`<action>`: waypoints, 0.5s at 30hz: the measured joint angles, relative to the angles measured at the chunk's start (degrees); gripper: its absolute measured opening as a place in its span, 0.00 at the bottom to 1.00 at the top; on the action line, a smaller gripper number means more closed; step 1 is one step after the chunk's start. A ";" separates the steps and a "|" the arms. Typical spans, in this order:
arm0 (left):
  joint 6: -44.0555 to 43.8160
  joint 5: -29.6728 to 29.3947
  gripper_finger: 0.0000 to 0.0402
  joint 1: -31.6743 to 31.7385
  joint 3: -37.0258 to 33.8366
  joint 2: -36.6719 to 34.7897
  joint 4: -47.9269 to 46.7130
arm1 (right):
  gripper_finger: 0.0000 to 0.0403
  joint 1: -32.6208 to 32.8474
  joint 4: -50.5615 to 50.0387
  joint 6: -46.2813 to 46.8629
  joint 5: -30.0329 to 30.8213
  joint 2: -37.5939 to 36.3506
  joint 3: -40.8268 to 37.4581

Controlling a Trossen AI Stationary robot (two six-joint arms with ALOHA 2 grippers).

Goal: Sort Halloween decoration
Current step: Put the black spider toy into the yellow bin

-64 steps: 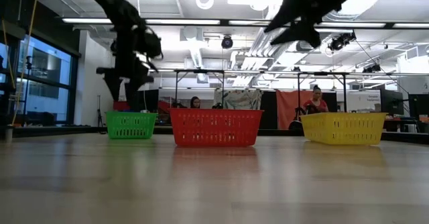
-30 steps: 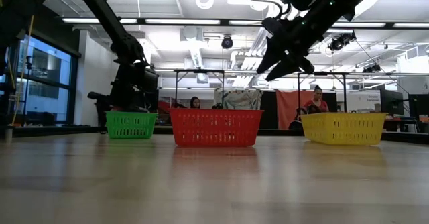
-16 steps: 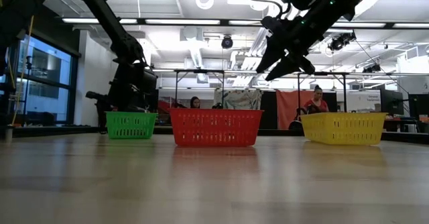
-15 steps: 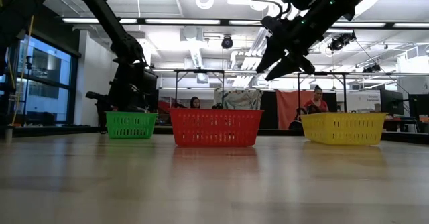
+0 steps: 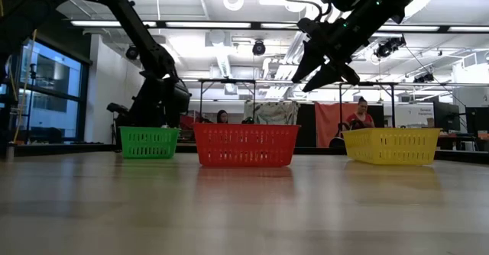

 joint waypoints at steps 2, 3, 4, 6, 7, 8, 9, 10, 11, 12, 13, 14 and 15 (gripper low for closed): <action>0.02 0.67 0.28 0.33 -0.02 -0.10 0.04 | 0.44 0.00 0.00 -0.05 0.00 0.00 0.00; 0.02 1.18 0.25 0.58 0.00 -0.10 -0.02 | 0.44 0.00 0.00 -0.04 0.00 -0.01 0.00; 0.02 1.65 0.23 0.73 0.00 -0.10 -0.12 | 0.44 0.00 0.00 -0.09 0.00 -0.02 0.00; 0.97 2.08 0.16 0.91 0.00 -0.06 -0.44 | 0.44 0.00 -0.02 -0.09 0.00 -0.02 0.00; 1.47 2.30 0.12 0.98 0.00 -0.03 -0.47 | 0.44 0.00 -0.02 -0.09 0.00 -0.02 0.00; 1.63 2.59 0.08 1.06 0.00 -0.02 -0.50 | 0.44 0.00 -0.02 -0.11 0.00 -0.02 0.00; 1.62 2.76 0.04 1.15 0.00 0.02 -0.56 | 0.44 0.00 -0.02 -0.09 0.00 -0.02 0.00; 1.55 2.79 0.02 1.22 0.00 0.02 -0.72 | 0.44 0.00 -0.02 -0.11 0.00 -0.02 0.00; 1.49 2.93 0.01 1.32 -0.03 -0.05 -0.83 | 0.44 0.00 -0.02 -0.09 0.00 -0.02 0.00; 1.51 2.99 0.02 1.41 -0.07 -0.14 -0.92 | 0.44 0.00 -0.02 -0.10 0.00 -0.02 0.00; 1.64 2.96 0.03 1.42 -0.07 -0.24 -1.04 | 0.44 0.00 -0.02 -0.11 0.00 -0.02 0.00; 1.91 2.88 0.02 1.42 -0.09 -0.44 -1.19 | 0.44 0.00 -0.02 -0.11 -0.01 -0.02 0.00; 2.12 2.86 0.02 1.43 -0.13 -0.77 -1.27 | 0.44 0.00 -0.02 -0.11 0.00 -0.02 0.00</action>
